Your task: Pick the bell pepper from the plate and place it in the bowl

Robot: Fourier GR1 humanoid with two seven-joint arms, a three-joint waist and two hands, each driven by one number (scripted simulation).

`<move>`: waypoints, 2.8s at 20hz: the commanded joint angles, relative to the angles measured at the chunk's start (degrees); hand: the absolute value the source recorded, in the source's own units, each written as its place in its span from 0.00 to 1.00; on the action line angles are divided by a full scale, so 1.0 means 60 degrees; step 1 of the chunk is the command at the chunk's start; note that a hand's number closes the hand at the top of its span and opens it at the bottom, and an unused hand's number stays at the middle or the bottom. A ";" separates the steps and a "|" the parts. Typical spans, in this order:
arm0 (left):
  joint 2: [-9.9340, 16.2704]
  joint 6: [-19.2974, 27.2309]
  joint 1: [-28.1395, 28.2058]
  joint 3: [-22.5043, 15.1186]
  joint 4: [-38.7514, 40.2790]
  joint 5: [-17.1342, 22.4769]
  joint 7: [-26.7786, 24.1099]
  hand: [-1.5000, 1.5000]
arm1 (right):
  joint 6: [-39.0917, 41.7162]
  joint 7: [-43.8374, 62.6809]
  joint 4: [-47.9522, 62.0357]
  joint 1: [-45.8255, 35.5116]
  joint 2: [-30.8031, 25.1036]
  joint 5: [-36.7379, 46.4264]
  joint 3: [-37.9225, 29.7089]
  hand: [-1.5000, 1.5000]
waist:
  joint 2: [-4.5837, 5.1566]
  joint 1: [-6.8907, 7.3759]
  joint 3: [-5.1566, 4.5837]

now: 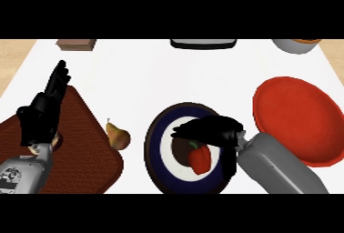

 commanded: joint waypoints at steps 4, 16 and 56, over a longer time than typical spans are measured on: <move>-0.0389 -0.0309 0.0425 0.0203 -0.0305 -0.0292 -0.0091 0.50 | -0.0429 -0.0870 0.1698 -0.0062 0.1120 0.1326 -0.0299 0.00 | 0.0004 0.0042 0.0001; -0.0861 -0.0470 -0.0257 0.0414 -0.0288 -0.0857 0.0577 0.50 | -0.1820 -0.3000 0.3034 -0.0048 0.1410 0.3306 -0.0282 1.00 | 0.0003 0.0020 0.0002; -0.1013 -0.0794 0.0071 0.0976 0.0030 -0.0982 0.0063 0.50 | -0.7406 0.8913 -0.8133 0.6116 0.3080 0.5897 0.1292 1.00 | -0.0037 -0.0225 -0.0008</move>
